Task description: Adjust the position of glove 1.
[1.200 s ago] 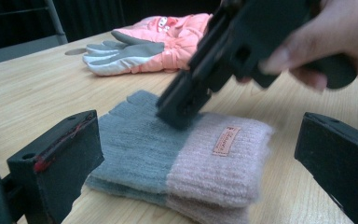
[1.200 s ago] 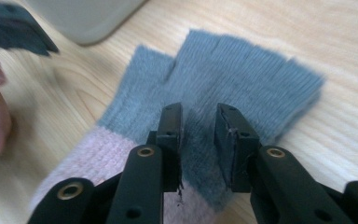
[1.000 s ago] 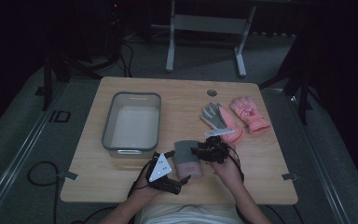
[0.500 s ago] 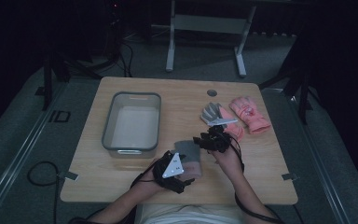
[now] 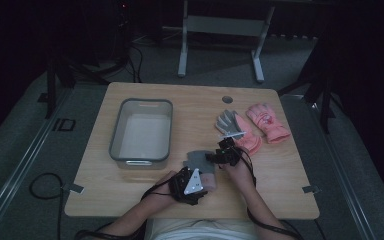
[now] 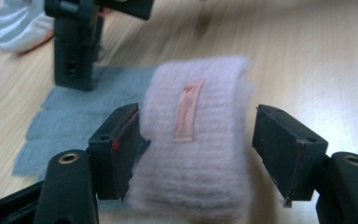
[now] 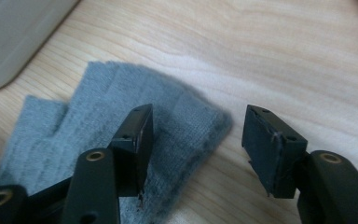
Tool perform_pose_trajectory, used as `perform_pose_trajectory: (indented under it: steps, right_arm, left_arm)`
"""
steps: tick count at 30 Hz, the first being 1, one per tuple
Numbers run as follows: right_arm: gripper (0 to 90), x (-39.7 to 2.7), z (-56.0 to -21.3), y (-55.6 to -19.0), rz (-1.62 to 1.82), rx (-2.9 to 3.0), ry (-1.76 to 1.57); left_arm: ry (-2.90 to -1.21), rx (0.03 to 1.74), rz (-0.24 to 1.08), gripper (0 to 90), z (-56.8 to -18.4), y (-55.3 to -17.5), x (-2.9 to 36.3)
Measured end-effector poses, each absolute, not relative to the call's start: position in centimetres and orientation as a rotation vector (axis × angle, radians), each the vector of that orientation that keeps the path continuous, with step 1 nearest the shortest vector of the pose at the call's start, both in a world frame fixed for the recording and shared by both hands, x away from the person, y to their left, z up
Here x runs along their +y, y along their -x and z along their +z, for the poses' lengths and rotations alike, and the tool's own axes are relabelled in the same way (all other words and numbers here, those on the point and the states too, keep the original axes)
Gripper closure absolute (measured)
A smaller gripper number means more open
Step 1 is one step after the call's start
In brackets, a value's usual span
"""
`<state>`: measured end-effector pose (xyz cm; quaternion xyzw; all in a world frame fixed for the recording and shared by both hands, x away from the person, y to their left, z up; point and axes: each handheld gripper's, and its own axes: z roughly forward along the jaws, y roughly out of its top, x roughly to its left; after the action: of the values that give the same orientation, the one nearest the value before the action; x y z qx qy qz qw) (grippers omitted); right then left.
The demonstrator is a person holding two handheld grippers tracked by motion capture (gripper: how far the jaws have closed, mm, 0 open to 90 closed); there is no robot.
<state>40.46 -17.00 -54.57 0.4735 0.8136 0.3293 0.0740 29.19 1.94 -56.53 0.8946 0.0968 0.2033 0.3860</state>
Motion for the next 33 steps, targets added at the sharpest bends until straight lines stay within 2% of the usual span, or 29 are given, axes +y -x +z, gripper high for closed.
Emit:
perform_pose_trajectory:
  steps: [4, 7, 10, 16, 23, 27, 33]
  right_arm:
    - [43.1, -16.9, -54.7, -40.4, 0.989, 2.438, -1.429]
    - [44.4, -16.9, -54.7, -40.3, 0.991, 2.446, -1.435]
    - [49.5, -16.6, -54.7, -40.3, 1.001, 2.467, -1.444]
    - [52.4, -16.1, -54.8, -40.4, 1.054, 2.489, -1.478]
    - [69.0, -15.0, -55.0, -40.7, 1.115, 2.558, -1.522]
    - [73.0, -14.8, -54.5, -40.5, 1.145, 2.572, -1.480]
    - [74.2, -14.9, -52.6, -39.9, 1.169, 2.553, -1.407]
  left_arm:
    - [-2.299, 0.251, 0.545, 35.6, -56.7, -29.2, 1.8]
    - [-2.324, 0.251, 0.525, 42.5, -56.5, -29.6, 1.9]
    - [-2.306, 0.274, 0.463, 50.1, -56.3, -30.1, 2.4]
    - [-2.278, 0.311, 0.391, 61.9, -56.1, -30.8, 3.1]
    - [-2.277, 0.330, 0.348, 64.9, -55.9, -31.2, 3.4]
    - [-2.275, 0.349, 0.317, 65.7, -55.7, -31.5, 3.7]
    - [-2.277, 0.343, 0.308, 67.4, -54.5, -31.5, 3.9]
